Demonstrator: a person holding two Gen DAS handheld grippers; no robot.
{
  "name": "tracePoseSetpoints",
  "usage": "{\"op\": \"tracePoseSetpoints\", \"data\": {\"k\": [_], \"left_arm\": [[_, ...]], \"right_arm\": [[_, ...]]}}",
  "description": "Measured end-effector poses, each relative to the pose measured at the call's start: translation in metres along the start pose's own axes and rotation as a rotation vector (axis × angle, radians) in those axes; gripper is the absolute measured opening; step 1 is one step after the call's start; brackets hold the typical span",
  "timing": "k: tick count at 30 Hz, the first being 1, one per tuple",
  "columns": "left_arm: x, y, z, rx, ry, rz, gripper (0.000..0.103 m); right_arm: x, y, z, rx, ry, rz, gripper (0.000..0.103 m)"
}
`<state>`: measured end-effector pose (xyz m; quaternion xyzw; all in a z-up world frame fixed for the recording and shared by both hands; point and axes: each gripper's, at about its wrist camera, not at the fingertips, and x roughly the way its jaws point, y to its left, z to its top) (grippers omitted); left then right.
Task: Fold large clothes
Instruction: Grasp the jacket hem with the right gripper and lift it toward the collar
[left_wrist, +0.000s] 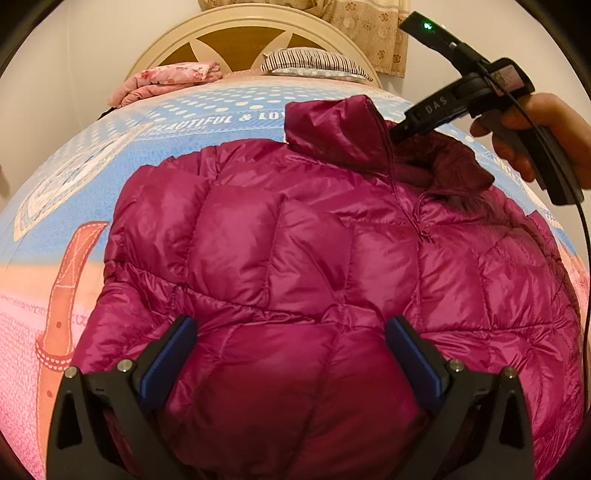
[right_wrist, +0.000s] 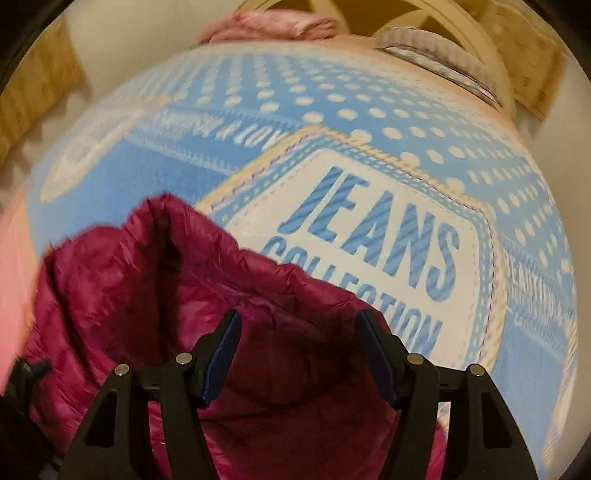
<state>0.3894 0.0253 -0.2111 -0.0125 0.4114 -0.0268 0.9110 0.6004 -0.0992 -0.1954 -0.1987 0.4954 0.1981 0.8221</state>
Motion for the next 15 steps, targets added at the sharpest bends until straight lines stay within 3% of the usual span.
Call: {"op": "tracePoseSetpoints", "data": {"k": [3, 6, 9, 15], "left_arm": [[0.000, 0.000, 0.000, -0.002, -0.001, -0.002, 0.103], [0.000, 0.000, 0.000, -0.002, -0.001, -0.002, 0.103], [0.000, 0.001, 0.000, -0.002, -0.002, -0.002, 0.103], [0.000, 0.000, 0.000, -0.002, -0.002, -0.003, 0.103]], "right_arm": [[-0.007, 0.001, 0.002, -0.056, -0.014, -0.008, 0.066], [-0.021, -0.003, 0.004, -0.053, -0.068, 0.061, 0.066], [-0.020, -0.007, 0.009, -0.044, -0.089, 0.095, 0.077], [0.008, 0.000, 0.008, -0.089, -0.030, 0.088, 0.078]]}}
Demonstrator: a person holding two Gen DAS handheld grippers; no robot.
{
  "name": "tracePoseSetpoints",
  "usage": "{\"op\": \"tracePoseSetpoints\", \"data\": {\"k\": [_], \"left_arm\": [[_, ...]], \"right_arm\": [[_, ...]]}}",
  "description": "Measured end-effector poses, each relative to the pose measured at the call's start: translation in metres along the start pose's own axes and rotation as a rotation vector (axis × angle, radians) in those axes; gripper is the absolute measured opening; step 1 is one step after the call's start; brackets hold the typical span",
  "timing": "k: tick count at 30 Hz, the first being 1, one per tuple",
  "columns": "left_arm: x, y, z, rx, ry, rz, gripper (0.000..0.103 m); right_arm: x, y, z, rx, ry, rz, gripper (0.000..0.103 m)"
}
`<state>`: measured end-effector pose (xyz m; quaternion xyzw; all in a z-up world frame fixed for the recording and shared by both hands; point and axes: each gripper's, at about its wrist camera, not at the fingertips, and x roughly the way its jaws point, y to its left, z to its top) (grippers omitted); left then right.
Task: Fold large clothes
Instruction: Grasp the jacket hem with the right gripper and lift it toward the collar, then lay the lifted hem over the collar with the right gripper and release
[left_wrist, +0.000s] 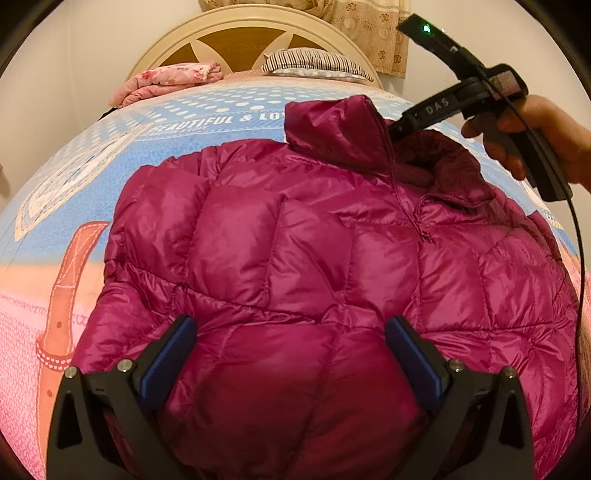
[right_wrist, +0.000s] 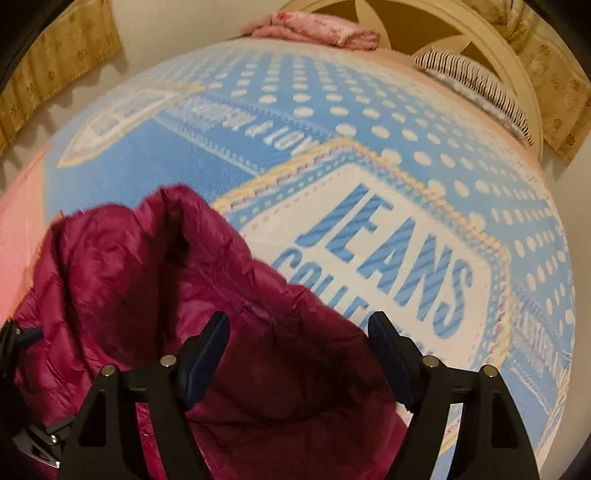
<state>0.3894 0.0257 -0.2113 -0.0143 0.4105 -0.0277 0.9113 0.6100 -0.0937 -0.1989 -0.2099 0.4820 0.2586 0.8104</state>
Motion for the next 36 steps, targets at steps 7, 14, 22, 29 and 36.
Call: {"op": "tracePoseSetpoints", "data": {"k": [7, 14, 22, 29, 36], "left_arm": [[0.000, 0.000, 0.000, 0.000, -0.001, 0.000, 0.103], [0.000, 0.000, 0.000, 0.002, 0.000, 0.002, 0.103], [0.000, 0.000, 0.000, 0.001, -0.001, 0.001, 0.103], [-0.010, 0.007, 0.002, -0.042, 0.001, -0.010, 0.103], [-0.057, 0.023, 0.080, -0.093, -0.121, 0.032, 0.103]], "right_arm": [[-0.021, 0.005, -0.018, -0.024, -0.047, -0.037, 0.009], [-0.041, 0.017, -0.059, -0.034, -0.099, -0.089, 0.006], [-0.041, 0.025, -0.092, -0.005, -0.140, -0.100, 0.004], [-0.028, 0.043, -0.108, -0.006, -0.197, -0.150, 0.004], [-0.020, 0.047, -0.123, 0.001, -0.237, -0.146, 0.004]]}}
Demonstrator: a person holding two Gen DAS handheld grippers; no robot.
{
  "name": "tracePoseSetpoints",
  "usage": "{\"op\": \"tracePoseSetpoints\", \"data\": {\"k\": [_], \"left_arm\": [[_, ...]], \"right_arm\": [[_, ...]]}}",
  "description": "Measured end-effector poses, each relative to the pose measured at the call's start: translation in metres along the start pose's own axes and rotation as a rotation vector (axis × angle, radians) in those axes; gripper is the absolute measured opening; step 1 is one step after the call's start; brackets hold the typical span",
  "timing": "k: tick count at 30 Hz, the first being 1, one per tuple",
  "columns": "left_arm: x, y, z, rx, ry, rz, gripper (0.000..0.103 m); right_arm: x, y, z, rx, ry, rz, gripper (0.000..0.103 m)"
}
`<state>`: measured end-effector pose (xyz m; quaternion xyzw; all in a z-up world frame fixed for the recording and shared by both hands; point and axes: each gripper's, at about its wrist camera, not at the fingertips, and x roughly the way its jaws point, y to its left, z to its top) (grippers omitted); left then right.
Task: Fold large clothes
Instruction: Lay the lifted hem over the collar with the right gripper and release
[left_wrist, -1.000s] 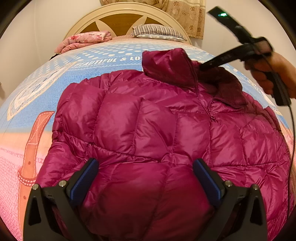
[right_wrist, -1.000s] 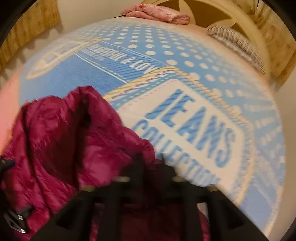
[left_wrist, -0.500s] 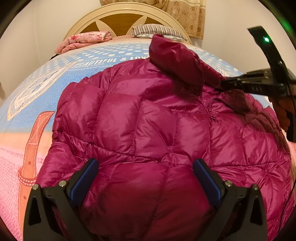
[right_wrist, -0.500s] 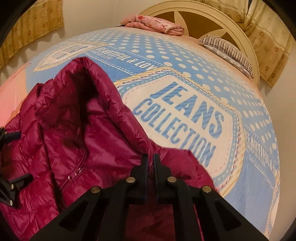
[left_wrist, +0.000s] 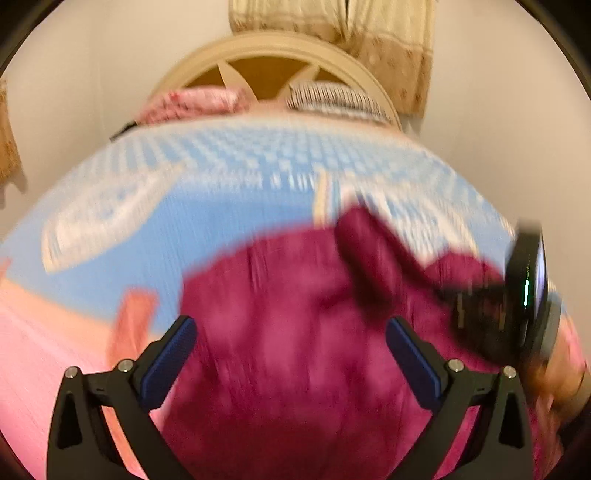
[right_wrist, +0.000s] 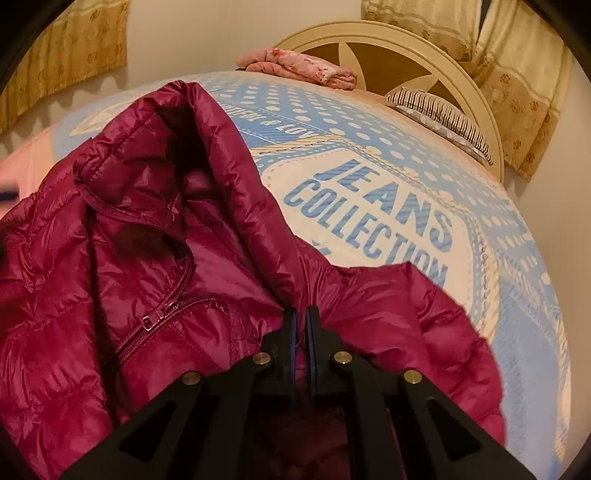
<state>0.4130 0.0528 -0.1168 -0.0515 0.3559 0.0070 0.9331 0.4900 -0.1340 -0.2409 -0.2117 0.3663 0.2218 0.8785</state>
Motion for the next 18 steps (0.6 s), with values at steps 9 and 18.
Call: {"op": "tracePoseSetpoints", "data": {"k": [9, 18], "left_arm": [[0.092, -0.053, 0.084, 0.176, 0.015, 0.206, 0.103], [0.128, -0.031, 0.017, 0.184, 0.157, 0.230, 0.103]], "right_arm": [[0.003, 0.005, -0.005, -0.012, -0.020, -0.022, 0.004], [0.002, -0.001, -0.008, 0.020, -0.036, 0.013, 0.005]]}}
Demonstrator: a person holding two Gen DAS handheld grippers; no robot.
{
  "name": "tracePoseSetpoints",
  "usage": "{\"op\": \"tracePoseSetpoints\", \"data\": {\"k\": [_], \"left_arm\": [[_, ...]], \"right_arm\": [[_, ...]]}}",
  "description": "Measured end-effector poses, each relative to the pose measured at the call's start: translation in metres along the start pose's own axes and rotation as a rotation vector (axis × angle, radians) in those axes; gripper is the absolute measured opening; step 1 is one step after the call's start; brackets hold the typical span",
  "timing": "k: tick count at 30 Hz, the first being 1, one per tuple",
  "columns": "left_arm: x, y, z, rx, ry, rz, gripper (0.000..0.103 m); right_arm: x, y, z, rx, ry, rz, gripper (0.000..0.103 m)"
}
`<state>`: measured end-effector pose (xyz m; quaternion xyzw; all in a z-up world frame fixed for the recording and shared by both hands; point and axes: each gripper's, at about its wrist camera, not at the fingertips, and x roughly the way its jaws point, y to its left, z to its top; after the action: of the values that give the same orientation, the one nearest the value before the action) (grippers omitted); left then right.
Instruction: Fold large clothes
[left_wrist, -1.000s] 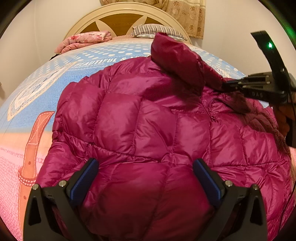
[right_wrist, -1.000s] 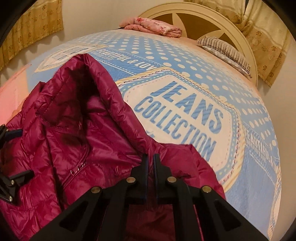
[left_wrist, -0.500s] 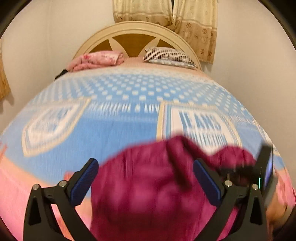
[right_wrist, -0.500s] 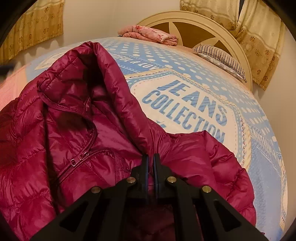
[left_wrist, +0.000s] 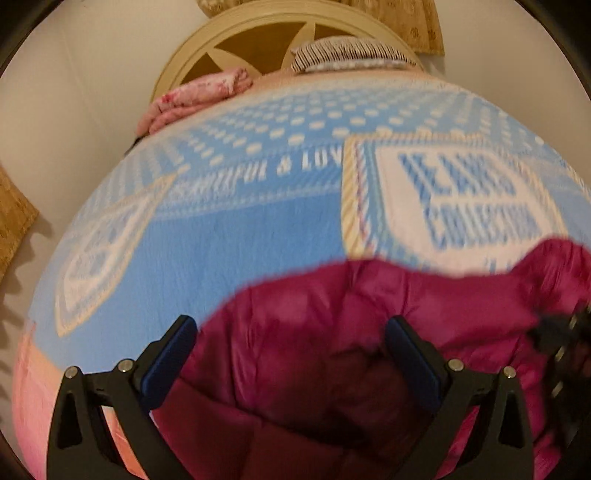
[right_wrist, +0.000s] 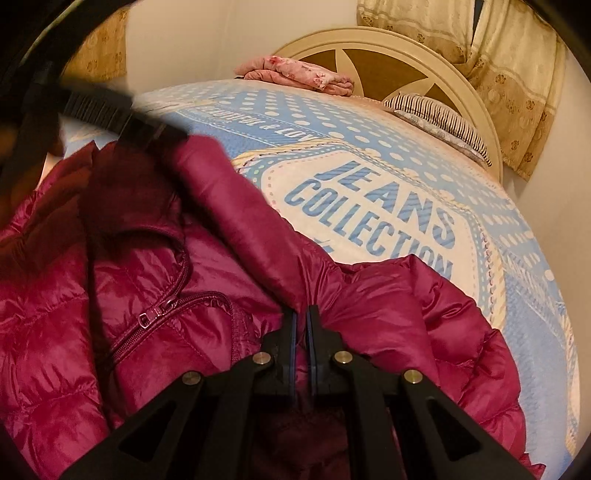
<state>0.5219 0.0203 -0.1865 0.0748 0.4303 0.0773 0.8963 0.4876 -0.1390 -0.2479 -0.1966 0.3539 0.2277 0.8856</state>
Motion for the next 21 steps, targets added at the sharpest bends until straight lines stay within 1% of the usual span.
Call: {"op": "tracePoseSetpoints", "data": {"k": [3, 5, 7, 8, 9, 10, 11, 12, 13, 15, 17, 19, 20, 21], "left_arm": [[0.016, 0.005, -0.013, -0.045, 0.016, -0.052, 0.103], [0.018, 0.002, -0.012, -0.059, 0.018, -0.062, 0.103], [0.019, 0.001, -0.014, -0.059, 0.011, -0.063, 0.103], [0.020, 0.001, -0.016, -0.061, 0.007, -0.065, 0.103], [0.021, 0.002, -0.017, -0.070, 0.004, -0.075, 0.103], [0.020, 0.003, -0.019, -0.080, 0.006, -0.086, 0.103], [0.021, 0.005, -0.019, -0.089, 0.008, -0.095, 0.103], [0.021, 0.006, -0.019, -0.094, 0.009, -0.101, 0.103], [0.022, 0.007, -0.019, -0.097, 0.010, -0.105, 0.103], [0.022, 0.007, -0.019, -0.097, 0.009, -0.104, 0.103], [0.024, 0.004, -0.017, -0.097, 0.008, -0.102, 0.103], [0.024, 0.004, -0.017, -0.098, 0.007, -0.103, 0.103], [0.024, 0.004, -0.017, -0.098, 0.006, -0.104, 0.103], [0.024, 0.004, -0.017, -0.100, 0.004, -0.106, 0.103]], "right_arm": [[0.000, 0.001, 0.000, -0.011, 0.001, -0.009, 0.005], [0.001, 0.003, 0.001, -0.026, 0.011, -0.022, 0.005], [-0.002, 0.002, 0.004, -0.018, 0.025, -0.016, 0.006], [-0.009, -0.002, 0.007, 0.015, 0.024, 0.005, 0.006], [-0.017, -0.007, 0.009, 0.062, 0.015, 0.030, 0.010], [-0.027, -0.013, 0.012, 0.116, -0.003, 0.061, 0.016], [-0.036, -0.018, 0.015, 0.164, -0.026, 0.090, 0.019], [-0.044, -0.024, 0.019, 0.209, -0.048, 0.107, 0.027], [-0.053, -0.032, 0.025, 0.280, -0.067, 0.105, 0.030], [-0.060, -0.050, 0.035, 0.437, -0.063, 0.094, 0.030], [-0.054, -0.058, 0.041, 0.537, -0.046, 0.103, 0.030], [-0.043, -0.049, 0.045, 0.491, -0.024, 0.052, 0.028], [-0.034, -0.040, 0.044, 0.444, -0.007, 0.014, 0.025], [-0.025, -0.037, 0.040, 0.430, 0.018, -0.012, 0.022]]}}
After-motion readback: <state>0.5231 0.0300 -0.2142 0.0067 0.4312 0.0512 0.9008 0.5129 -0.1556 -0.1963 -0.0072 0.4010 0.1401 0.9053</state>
